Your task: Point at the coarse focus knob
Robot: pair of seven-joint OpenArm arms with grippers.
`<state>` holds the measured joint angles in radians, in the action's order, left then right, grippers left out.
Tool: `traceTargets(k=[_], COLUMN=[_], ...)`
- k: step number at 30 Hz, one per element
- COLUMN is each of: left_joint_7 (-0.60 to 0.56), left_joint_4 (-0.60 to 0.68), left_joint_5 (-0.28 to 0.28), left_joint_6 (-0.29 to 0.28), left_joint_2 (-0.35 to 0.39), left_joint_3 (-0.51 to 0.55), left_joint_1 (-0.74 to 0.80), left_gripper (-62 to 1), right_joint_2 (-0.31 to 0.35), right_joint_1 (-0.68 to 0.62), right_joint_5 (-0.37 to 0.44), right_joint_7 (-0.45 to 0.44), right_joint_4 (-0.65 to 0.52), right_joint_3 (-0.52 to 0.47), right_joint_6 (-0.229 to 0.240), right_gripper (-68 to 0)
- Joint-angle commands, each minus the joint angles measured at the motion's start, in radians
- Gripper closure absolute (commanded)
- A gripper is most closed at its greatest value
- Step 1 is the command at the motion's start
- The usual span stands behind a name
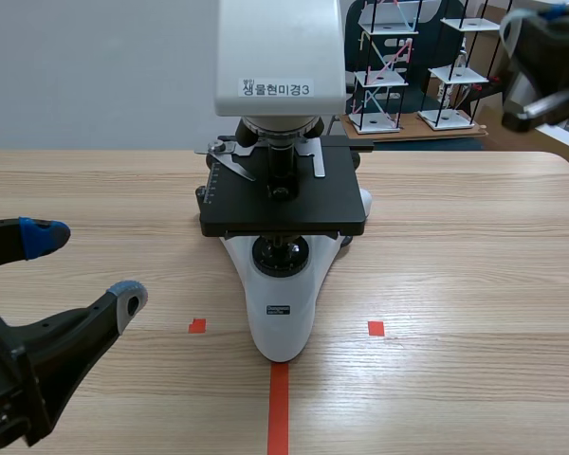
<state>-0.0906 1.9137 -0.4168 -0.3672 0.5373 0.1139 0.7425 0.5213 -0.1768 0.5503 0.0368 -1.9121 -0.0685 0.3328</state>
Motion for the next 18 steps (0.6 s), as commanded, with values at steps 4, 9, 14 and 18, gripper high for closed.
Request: traceTargets(k=[4, 9, 14, 18], left_joint_7=[-0.018, -0.018, -0.018, -0.018], left_joint_4=[0.012, 0.012, 0.012, 0.012], left_joint_5=[-0.01, -0.01, -0.01, -0.01], left_joint_6=[0.0, 0.0, 0.0, 0.0], left_joint_2=[-0.005, -0.005, -0.005, -0.005], left_joint_3=[0.01, 0.01, 0.01, 0.01], left_joint_1=[0.007, 0.007, 0.007, 0.007], left_gripper=[-56.8, -56.8, -56.8, -56.8], right_joint_2=[0.011, 0.007, -0.032, -0.06], right_joint_1=[0.13, 0.268, 0.419, 0.526], right_joint_5=[0.008, 0.014, 0.032, 0.063], right_joint_7=[0.062, 0.126, 0.201, 0.254], right_joint_4=[0.014, 0.127, 0.293, 0.416], right_joint_3=[0.092, 0.202, 0.28, 0.333], right_joint_6=[-0.022, -0.039, -0.041, -0.026], right_gripper=[-0.4, -0.4, -0.4, -0.4])
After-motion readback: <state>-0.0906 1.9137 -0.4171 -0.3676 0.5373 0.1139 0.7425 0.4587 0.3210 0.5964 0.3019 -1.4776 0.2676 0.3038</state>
